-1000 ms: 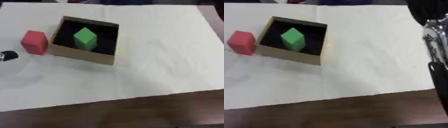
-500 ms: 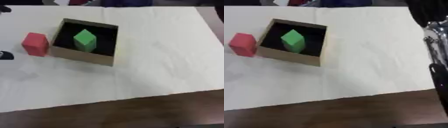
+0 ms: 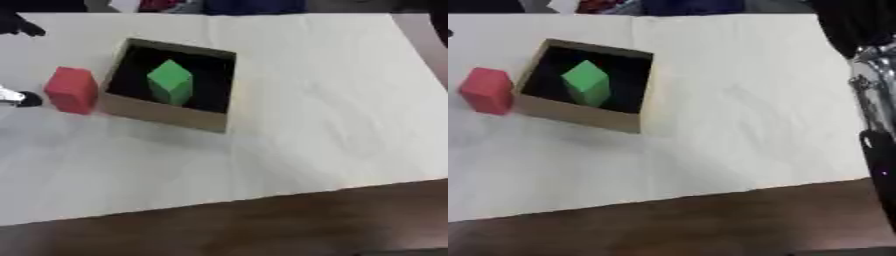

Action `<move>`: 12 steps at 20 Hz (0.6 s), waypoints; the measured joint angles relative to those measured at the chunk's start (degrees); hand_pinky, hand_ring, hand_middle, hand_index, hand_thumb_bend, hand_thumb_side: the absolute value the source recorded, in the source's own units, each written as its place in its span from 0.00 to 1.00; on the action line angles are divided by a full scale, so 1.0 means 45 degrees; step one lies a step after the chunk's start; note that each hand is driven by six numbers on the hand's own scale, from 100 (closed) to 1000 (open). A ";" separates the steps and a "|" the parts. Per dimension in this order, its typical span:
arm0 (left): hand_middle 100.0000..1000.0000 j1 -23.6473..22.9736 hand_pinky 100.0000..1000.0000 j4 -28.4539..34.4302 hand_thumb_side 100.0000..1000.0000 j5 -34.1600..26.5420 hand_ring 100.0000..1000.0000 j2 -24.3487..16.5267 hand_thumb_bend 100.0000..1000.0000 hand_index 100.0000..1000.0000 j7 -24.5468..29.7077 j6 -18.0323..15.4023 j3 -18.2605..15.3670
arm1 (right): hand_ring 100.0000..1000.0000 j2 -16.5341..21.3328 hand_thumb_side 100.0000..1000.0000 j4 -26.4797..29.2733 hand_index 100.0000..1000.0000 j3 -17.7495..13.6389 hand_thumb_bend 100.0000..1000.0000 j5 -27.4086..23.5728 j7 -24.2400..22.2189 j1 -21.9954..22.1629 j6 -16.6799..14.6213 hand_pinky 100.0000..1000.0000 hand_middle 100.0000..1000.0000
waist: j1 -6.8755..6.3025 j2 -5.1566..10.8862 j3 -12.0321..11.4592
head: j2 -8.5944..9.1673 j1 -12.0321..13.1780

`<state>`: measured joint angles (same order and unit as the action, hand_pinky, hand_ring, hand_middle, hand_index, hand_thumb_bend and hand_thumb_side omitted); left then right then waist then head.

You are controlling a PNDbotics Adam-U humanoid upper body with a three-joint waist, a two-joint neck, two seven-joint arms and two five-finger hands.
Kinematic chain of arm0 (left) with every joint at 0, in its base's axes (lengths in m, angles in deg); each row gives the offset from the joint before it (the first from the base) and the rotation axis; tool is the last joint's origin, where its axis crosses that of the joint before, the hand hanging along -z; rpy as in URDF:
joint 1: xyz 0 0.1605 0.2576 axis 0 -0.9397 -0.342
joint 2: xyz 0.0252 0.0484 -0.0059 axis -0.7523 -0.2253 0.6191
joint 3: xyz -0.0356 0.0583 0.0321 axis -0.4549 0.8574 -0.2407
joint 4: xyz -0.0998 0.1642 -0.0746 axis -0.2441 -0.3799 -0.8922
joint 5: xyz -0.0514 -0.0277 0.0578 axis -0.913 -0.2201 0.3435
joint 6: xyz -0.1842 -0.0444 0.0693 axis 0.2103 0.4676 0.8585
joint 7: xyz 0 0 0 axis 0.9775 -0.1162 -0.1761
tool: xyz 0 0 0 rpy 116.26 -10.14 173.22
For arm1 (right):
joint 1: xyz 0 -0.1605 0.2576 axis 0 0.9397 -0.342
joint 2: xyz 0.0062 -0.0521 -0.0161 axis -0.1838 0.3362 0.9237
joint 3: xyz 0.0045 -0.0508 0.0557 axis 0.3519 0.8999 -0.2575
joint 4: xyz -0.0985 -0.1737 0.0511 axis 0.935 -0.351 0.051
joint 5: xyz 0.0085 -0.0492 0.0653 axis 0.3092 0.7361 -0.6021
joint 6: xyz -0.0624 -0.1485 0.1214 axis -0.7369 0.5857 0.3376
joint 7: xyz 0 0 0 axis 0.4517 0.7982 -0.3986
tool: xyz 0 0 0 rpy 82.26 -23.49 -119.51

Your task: Pick up objects on the table and place them in the box.

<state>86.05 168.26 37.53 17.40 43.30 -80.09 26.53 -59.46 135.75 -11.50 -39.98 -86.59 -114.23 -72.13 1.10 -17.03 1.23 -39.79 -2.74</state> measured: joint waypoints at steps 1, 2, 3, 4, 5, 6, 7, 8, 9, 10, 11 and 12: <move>0.86 0.0105 0.77 -0.0161 0.56 -0.0036 0.87 0.0107 0.51 0.99 0.0176 -0.0048 0.0064 | 0.86 0.0000 0.98 0.0000 1.00 0.0002 0.00 0.0000 -0.0003 -0.0004 0.0003 1.00 0.85 | -0.0005 -0.0021 0.0009 | 0.0014 0.0018; 0.86 0.0190 0.77 -0.0299 0.55 -0.0081 0.87 0.0199 0.50 0.99 0.0352 -0.0089 0.0119 | 0.86 -0.0002 0.98 0.0000 1.00 0.0005 0.00 0.0000 -0.0009 -0.0006 0.0009 1.00 0.85 | -0.0011 -0.0047 0.0025 | 0.0018 0.0028; 0.85 0.0265 0.76 -0.0413 0.55 -0.0098 0.86 0.0286 0.48 0.99 0.0513 -0.0119 0.0175 | 0.86 -0.0003 0.98 0.0000 1.00 0.0007 0.00 0.0000 -0.0020 -0.0009 0.0020 1.00 0.85 | -0.0015 -0.0074 0.0034 | 0.0020 0.0034; 0.85 0.0320 0.76 -0.0498 0.54 -0.0099 0.86 0.0362 0.47 0.99 0.0637 -0.0133 0.0221 | 0.86 -0.0005 0.98 0.0000 1.00 0.0010 0.00 0.0000 -0.0027 -0.0010 0.0027 1.00 0.85 | -0.0018 -0.0092 0.0038 | 0.0022 0.0039; 0.85 0.0371 0.77 -0.0563 0.53 -0.0099 0.87 0.0421 0.45 0.98 0.0710 -0.0133 0.0245 | 0.86 -0.0006 0.99 0.0000 1.00 0.0015 0.00 0.0000 -0.0034 -0.0012 0.0034 1.00 0.85 | -0.0019 -0.0104 0.0040 | 0.0024 0.0046; 0.85 0.0402 0.77 -0.0610 0.53 -0.0096 0.87 0.0477 0.43 0.98 0.0753 -0.0128 0.0276 | 0.86 -0.0009 0.99 0.0000 1.00 0.0031 0.00 0.0000 -0.0046 -0.0018 0.0046 1.00 0.85 | -0.0020 -0.0116 0.0041 | 0.0027 0.0054; 0.85 0.0435 0.77 -0.0656 0.52 -0.0082 0.87 0.0518 0.41 0.98 0.0769 -0.0117 0.0299 | 0.86 -0.0013 0.99 0.0000 1.00 0.0041 0.00 0.0000 -0.0055 -0.0032 0.0055 1.00 0.85 | -0.0021 -0.0134 0.0045 | 0.0033 0.0065; 0.85 0.0478 0.77 -0.0716 0.52 -0.0054 0.87 0.0574 0.41 0.98 0.0771 -0.0116 0.0304 | 0.86 -0.0025 0.99 0.0000 1.00 0.0060 0.00 0.0000 -0.0059 -0.0049 0.0059 1.00 0.85 | -0.0023 -0.0150 0.0049 | 0.0060 0.0072; 0.85 0.0497 0.77 -0.0765 0.52 0.0007 0.87 0.0609 0.41 0.98 0.0769 -0.0117 0.0311 | 0.86 -0.0046 0.99 0.0000 1.00 0.0067 0.00 0.0000 -0.0063 -0.0053 0.0063 1.00 0.85 | -0.0025 -0.0156 0.0059 | 0.0096 0.0080; 0.83 0.0527 0.79 -0.0824 0.52 0.0069 0.87 0.0644 0.41 0.99 0.0764 -0.0121 0.0327 | 0.86 -0.0068 0.99 0.0000 1.00 0.0067 0.00 0.0000 -0.0072 -0.0053 0.0072 1.00 0.84 | -0.0028 -0.0157 0.0061 | 0.0126 0.0089; 0.83 0.0565 0.79 -0.0893 0.51 0.0165 0.87 0.0683 0.40 0.99 0.0753 -0.0128 0.0344 | 0.86 -0.0104 0.99 0.0000 1.00 0.0068 0.00 0.0000 -0.0085 -0.0053 0.0085 1.00 0.84 | -0.0036 -0.0162 0.0068 | 0.0135 0.0102; 0.83 0.0594 0.79 -0.0966 0.51 0.0304 0.87 0.0691 0.41 0.99 0.0732 -0.0141 0.0366 | 0.86 -0.0124 1.00 0.0000 1.00 0.0069 0.00 0.0000 -0.0097 -0.0053 0.0097 1.00 0.84 | -0.0047 -0.0181 0.0083 | 0.0143 0.0128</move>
<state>88.72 163.91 38.90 20.52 46.60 -80.73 28.18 -60.02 135.75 -11.19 -39.98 -87.03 -114.47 -71.69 0.89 -17.85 1.60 -39.15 -2.17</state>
